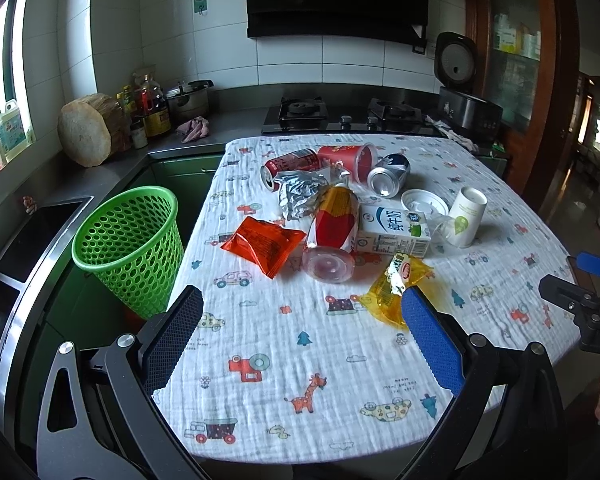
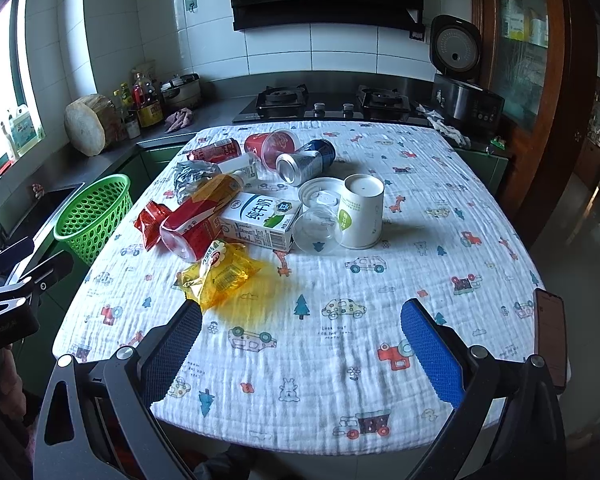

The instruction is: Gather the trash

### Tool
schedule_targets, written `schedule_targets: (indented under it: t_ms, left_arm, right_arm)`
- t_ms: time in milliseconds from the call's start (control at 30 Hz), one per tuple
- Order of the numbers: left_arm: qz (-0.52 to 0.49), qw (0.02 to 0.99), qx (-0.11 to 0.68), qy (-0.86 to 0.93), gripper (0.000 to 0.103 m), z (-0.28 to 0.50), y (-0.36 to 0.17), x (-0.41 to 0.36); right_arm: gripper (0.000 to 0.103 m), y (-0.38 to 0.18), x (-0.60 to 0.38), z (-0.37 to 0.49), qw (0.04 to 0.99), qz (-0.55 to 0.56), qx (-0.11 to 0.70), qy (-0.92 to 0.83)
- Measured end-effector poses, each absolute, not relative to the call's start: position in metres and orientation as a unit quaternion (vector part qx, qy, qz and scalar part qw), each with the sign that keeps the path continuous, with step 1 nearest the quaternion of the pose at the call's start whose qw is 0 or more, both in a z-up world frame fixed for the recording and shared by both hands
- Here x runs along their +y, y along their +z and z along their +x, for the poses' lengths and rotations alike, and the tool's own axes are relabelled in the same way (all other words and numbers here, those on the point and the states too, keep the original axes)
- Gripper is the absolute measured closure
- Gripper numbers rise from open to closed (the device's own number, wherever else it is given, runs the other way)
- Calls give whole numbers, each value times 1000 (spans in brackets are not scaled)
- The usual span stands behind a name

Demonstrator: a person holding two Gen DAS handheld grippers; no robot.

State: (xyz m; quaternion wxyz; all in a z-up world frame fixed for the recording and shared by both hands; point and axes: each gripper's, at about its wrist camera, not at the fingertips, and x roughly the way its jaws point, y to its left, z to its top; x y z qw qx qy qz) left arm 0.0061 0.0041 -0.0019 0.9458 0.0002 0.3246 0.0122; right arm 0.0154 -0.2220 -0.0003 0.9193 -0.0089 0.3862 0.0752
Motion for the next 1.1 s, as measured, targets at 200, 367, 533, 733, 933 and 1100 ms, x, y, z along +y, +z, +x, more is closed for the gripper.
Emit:
schedule_targets:
  t_ms: [200, 367, 533, 733, 933, 1100]
  left_arm:
    - [-1, 945, 327, 14, 5, 7, -2, 4]
    - [-2, 945, 327, 15, 5, 6, -2, 5]
    - [-2, 945, 327, 15, 5, 6, -2, 5]
    - [-2, 945, 327, 15, 5, 6, -2, 5]
    - [-2, 945, 328, 16, 5, 7, -2, 6]
    - [-4, 944, 329, 19, 5, 8, -2, 8]
  right_arm:
    - [6, -2, -220, 19, 919, -8, 387, 78]
    - [6, -2, -218, 19, 919, -8, 386, 80]
    - [6, -2, -218, 19, 919, -8, 386, 79]
    - [6, -3, -218, 20, 919, -7, 387, 79]
    - [6, -2, -216, 20, 919, -8, 386, 81]
    - [6, -3, -216, 19, 919, -7, 386, 83]
